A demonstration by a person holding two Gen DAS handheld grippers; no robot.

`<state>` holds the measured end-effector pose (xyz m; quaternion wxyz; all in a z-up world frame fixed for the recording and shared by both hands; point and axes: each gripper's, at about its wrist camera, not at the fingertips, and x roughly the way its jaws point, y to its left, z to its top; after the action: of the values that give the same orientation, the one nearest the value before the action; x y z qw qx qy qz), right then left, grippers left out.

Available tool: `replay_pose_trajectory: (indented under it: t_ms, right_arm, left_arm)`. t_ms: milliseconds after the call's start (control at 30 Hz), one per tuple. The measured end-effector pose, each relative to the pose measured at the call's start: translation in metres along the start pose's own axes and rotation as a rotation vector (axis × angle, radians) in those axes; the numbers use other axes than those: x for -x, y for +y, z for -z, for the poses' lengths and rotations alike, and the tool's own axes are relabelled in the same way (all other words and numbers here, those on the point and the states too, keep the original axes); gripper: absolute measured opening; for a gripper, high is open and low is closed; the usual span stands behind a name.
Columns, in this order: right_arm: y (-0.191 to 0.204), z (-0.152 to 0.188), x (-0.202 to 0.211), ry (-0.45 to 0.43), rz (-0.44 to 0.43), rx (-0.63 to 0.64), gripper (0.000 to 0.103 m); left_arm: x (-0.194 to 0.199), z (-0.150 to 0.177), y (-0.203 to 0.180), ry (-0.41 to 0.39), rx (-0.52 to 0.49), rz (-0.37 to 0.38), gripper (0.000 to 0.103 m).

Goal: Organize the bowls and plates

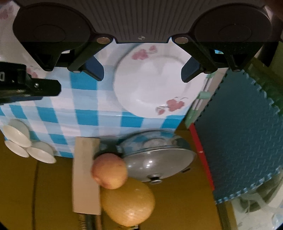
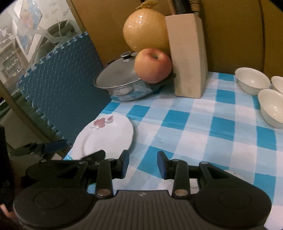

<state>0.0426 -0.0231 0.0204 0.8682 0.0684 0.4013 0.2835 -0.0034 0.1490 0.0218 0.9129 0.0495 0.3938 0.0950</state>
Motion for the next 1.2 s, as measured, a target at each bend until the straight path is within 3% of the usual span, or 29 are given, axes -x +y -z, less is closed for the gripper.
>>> replay_pose_trajectory:
  t_ms: [300,567,967,1200]
  right_arm:
    - [0.012,-0.012,-0.029,0.025,-0.002,0.014,0.031]
    - [0.023,-0.018,-0.061,0.069,0.018,0.039,0.031]
    - [0.016,-0.022,-0.105,0.114,0.034,-0.017,0.032]
    - [0.022,-0.022,-0.119,0.135,0.026,-0.006,0.032]
  left_arm:
    - [-0.028,-0.004,0.052,0.053,0.116,-0.086,0.097]
    - [-0.048,-0.003,0.078,0.092,0.157,-0.121,0.097]
    - [-0.078,0.003,0.111,0.145,0.244,-0.088,0.097]
    - [-0.088,0.003,0.111,0.145,0.228,-0.065,0.096]
